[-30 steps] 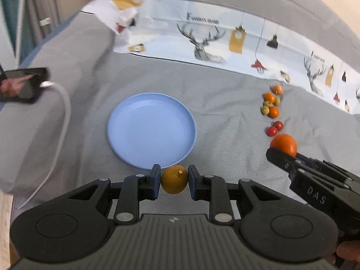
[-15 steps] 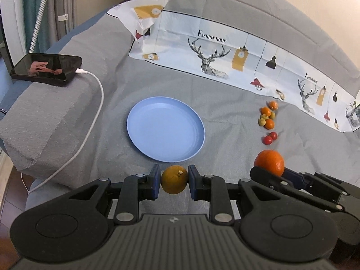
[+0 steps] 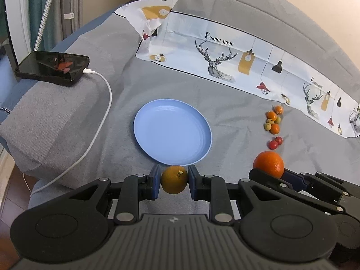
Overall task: Organize fruits
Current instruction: 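Carry the orange and lemon over the plate and open both grippers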
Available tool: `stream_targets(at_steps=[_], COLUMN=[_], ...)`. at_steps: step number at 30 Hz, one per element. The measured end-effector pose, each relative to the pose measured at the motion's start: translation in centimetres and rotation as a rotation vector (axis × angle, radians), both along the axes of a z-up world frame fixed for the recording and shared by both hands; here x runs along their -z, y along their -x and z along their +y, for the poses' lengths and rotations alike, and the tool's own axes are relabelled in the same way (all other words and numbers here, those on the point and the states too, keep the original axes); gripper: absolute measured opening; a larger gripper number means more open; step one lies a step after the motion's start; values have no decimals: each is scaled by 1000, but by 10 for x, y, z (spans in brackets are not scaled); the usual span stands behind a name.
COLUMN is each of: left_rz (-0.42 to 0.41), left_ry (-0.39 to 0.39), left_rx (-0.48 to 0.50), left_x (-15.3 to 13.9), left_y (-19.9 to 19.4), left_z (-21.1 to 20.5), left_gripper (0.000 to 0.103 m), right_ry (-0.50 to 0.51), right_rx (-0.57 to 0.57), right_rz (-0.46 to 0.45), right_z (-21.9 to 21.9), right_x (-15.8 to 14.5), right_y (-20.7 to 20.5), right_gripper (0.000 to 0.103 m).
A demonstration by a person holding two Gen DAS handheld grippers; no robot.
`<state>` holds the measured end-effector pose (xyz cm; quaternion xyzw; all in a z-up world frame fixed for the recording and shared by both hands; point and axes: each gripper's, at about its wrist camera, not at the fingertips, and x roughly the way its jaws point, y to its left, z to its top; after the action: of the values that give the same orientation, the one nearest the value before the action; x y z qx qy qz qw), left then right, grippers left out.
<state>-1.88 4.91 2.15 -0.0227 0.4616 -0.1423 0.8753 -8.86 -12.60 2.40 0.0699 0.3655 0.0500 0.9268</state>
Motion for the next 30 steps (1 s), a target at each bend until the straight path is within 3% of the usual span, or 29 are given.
stream_targets(at_steps=[16,30], left_rz=[54,115], left_ry=[-81,-177], left_rx=[43,96], left_x=[28,82], left_y=[-49,-132], left_z=[-33,-60], left_gripper=[28,28], right_ry=[-34,-55], right_rx=[16,0], right_rz=[62,118], right_z=[-19,-34], right_x=[25,70], right_y=[-33,-108], right_gripper=[30,30])
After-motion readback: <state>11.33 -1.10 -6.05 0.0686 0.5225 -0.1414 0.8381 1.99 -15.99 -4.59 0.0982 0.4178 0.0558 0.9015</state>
